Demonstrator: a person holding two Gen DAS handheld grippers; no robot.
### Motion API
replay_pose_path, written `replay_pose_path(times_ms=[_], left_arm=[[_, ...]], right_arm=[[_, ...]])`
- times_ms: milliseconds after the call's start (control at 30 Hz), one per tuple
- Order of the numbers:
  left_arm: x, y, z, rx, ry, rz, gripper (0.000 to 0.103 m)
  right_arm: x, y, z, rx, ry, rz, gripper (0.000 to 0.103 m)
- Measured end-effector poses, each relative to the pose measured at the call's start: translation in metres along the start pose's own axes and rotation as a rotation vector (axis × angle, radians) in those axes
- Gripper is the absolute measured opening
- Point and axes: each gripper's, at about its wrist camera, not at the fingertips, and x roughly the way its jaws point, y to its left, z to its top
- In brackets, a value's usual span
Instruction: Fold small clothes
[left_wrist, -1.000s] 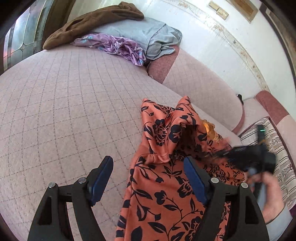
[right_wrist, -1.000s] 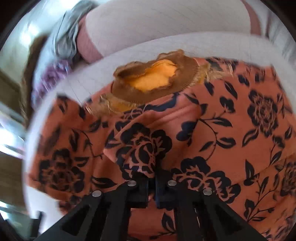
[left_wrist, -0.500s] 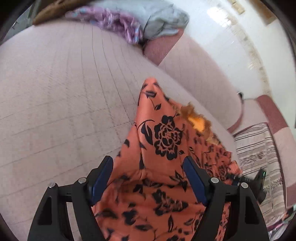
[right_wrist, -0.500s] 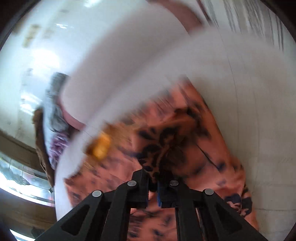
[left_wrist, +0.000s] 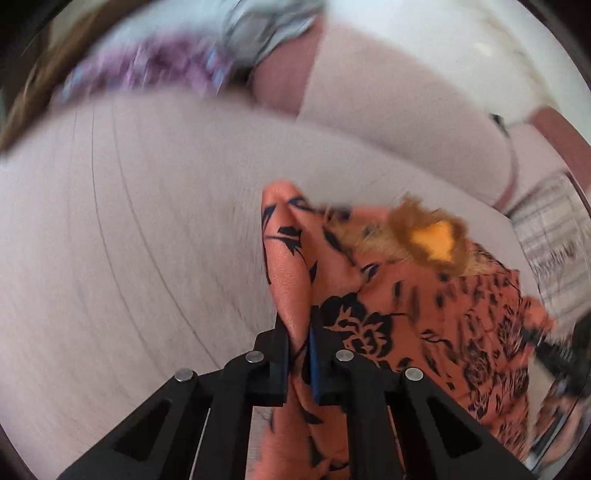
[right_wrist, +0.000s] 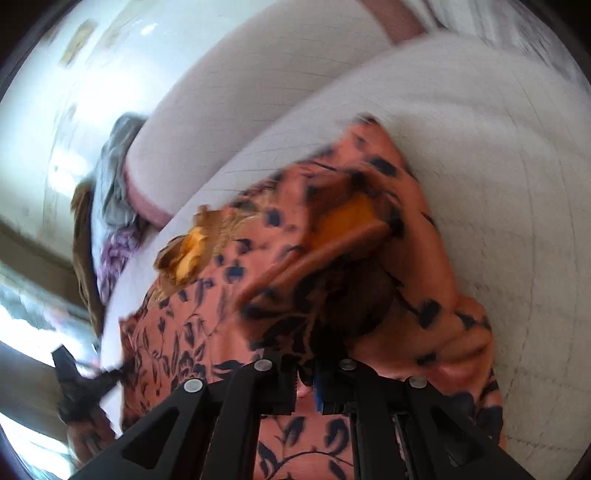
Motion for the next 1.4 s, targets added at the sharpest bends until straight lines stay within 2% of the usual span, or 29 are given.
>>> replay_pose_path(times_ms=[67, 133, 200, 233, 267, 300, 367, 433, 467, 600, 667, 700, 733, 767, 800, 833, 867, 900, 933, 967, 1033, 1067, 1133, 1200, 1233, 1267, 1300, 1367, 1400], left_arm=[[-0.009, 0.005, 0.002, 0.038, -0.032, 0.007, 0.009], [0.011, 0.019, 0.002, 0.013, 0.02, 0.027, 0.009], [0.042, 0.038, -0.004, -0.047, 0.108, 0.041, 0.014], [0.041, 0.041, -0.006, -0.054, 0.074, 0.026, 0.014], [0.035, 0.039, -0.006, -0.043, 0.053, 0.032, 0.016], [0.03, 0.038, -0.006, -0.033, 0.032, 0.047, 0.018], [0.021, 0.039, -0.006, -0.022, 0.0, 0.1, 0.018], [0.006, 0.044, -0.009, -0.065, -0.011, 0.056, 0.017], [-0.004, 0.042, -0.011, -0.073, -0.033, 0.025, 0.017], [-0.029, 0.015, -0.021, -0.022, -0.086, -0.076, 0.02], [-0.026, -0.004, -0.031, 0.023, -0.062, -0.145, 0.031], [-0.018, -0.015, -0.034, 0.047, -0.052, -0.138, 0.039], [-0.007, -0.019, -0.039, 0.071, -0.032, -0.103, 0.042], [0.017, -0.021, -0.046, 0.1, 0.04, -0.026, 0.042], [0.035, -0.018, -0.051, 0.101, 0.095, 0.018, 0.042], [0.034, -0.018, -0.053, 0.103, 0.058, 0.017, 0.042], [0.028, -0.022, -0.052, 0.11, 0.041, 0.037, 0.042], [0.019, -0.025, -0.051, 0.109, 0.045, 0.058, 0.042], [0.009, -0.028, -0.049, 0.111, 0.015, 0.051, 0.041], [-0.006, -0.033, -0.046, 0.125, -0.05, 0.021, 0.043], [-0.016, -0.042, -0.041, 0.132, -0.095, -0.005, 0.053], [-0.016, -0.045, -0.038, 0.127, -0.1, -0.028, 0.059], [-0.001, -0.052, -0.038, 0.118, -0.083, -0.053, 0.06], [0.035, -0.051, -0.043, 0.117, 0.047, 0.008, 0.06], [0.05, -0.051, -0.049, 0.125, 0.084, 0.04, 0.059], [0.05, -0.053, -0.053, 0.148, 0.037, 0.052, 0.061], [0.047, -0.057, -0.055, 0.177, 0.022, 0.072, 0.061], [0.047, -0.059, -0.057, 0.18, 0.025, 0.08, 0.061], [0.047, -0.058, -0.057, 0.173, 0.028, 0.076, 0.061]], right_arm=[[-0.014, 0.02, 0.006, -0.056, -0.052, 0.02, 0.007], [-0.025, 0.03, 0.007, -0.09, -0.101, 0.032, 0.007], [-0.004, 0.017, -0.003, -0.072, -0.045, 0.018, 0.009], [0.011, 0.007, -0.009, -0.055, 0.015, -0.009, 0.018], [0.023, -0.001, -0.015, -0.038, 0.066, -0.04, 0.018], [0.019, -0.008, -0.021, -0.03, 0.026, 0.004, 0.018], [0.011, -0.008, -0.021, -0.03, 0.012, 0.015, 0.028], [0.003, -0.008, -0.019, -0.041, 0.001, -0.001, 0.053], [-0.001, -0.007, -0.017, -0.045, -0.01, -0.012, 0.056], [-0.037, -0.001, -0.009, -0.046, -0.145, -0.066, 0.057], [-0.05, 0.009, -0.008, -0.057, -0.21, -0.055, 0.058], [-0.054, 0.014, -0.008, -0.075, -0.216, -0.033, 0.058], [-0.054, 0.02, -0.007, -0.097, -0.203, -0.002, 0.058], [-0.047, 0.027, -0.007, -0.119, -0.166, 0.041, 0.06], [-0.03, 0.028, -0.008, -0.129, -0.078, 0.116, 0.064], [-0.013, 0.023, -0.01, -0.118, -0.005, 0.108, 0.064], [0.006, 0.016, -0.011, -0.1, 0.06, 0.052, 0.062], [0.022, -0.003, -0.011, -0.035, 0.115, 0.031, 0.046], [0.013, -0.014, -0.006, 0.033, 0.074, 0.071, 0.042], [0.002, -0.017, 0.0, 0.067, 0.056, 0.094, 0.045], [-0.021, -0.015, 0.01, 0.027, -0.033, 0.06, 0.068], [-0.033, -0.016, 0.018, 0.001, -0.087, 0.025, 0.069], [-0.036, -0.032, 0.034, 0.048, -0.112, -0.01, 0.069], [-0.023, -0.05, 0.051, 0.092, -0.103, -0.034, 0.069], [-0.008, -0.058, 0.056, 0.103, -0.061, -0.047, 0.06], [0.009, -0.067, 0.059, 0.128, 0.014, -0.031, 0.04], [0.016, -0.071, 0.062, 0.125, 0.057, -0.042, 0.012], [0.015, -0.064, 0.07, 0.063, 0.068, -0.075, 0.012], [0.007, -0.055, 0.075, 0.027, 0.035, -0.108, 0.012]])
